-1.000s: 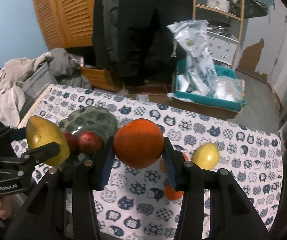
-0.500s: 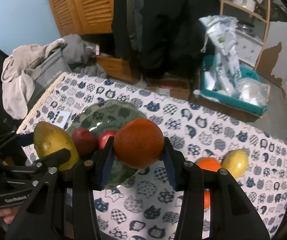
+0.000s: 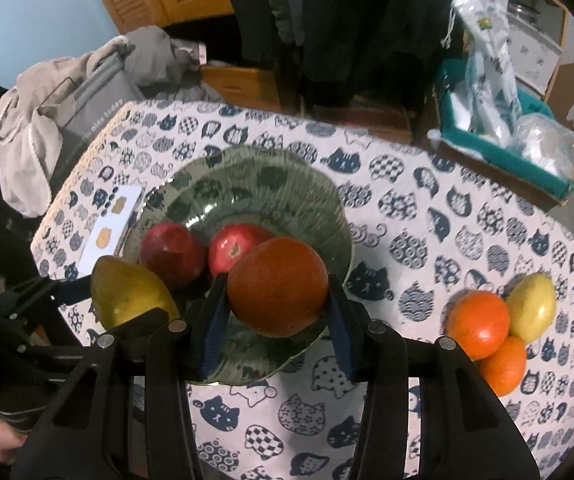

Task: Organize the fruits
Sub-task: 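Carry the pear into the green bowl and open the left tool while the right tool carries its orange there, then lower the orange into the green bowl and open the right tool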

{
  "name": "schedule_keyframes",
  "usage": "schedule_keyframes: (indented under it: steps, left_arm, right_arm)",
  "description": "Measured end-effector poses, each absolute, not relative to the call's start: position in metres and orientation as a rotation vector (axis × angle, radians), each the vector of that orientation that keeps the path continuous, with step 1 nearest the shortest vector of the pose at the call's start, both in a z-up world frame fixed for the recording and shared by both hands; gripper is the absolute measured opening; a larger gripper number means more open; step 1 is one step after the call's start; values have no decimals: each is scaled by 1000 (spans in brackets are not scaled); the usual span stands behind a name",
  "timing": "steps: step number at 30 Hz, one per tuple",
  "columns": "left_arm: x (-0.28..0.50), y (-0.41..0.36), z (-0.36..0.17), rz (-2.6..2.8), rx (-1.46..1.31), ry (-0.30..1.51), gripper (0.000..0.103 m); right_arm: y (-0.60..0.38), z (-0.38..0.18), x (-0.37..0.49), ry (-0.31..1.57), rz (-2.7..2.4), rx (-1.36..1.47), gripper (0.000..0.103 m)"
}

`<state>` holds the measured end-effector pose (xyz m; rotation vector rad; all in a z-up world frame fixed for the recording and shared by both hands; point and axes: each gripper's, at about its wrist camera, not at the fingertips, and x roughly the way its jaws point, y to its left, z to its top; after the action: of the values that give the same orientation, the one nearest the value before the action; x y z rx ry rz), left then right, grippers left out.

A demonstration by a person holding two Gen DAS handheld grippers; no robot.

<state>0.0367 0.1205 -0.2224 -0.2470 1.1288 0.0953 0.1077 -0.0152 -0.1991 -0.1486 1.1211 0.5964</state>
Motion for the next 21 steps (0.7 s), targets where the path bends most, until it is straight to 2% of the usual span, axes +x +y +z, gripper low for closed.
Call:
schedule_keyframes:
  steps: [15,17,19,21]
  left_arm:
    - [44,123,-257,101,-298,1226,70]
    - [44,124,-252,96,-305,1204,73]
    - [44,125,-248,100,-296,1193,84]
    - [42,126,-244,107,-294,1188,84]
  right_arm:
    - [-9,-215,112,1164,593,-155,45]
    - [-9,-215,112,1164,593,-154,45]
    - [-9,-215,112,1164,594,-153,45]
    - [-8,-215,112,1165,594,-150,45]
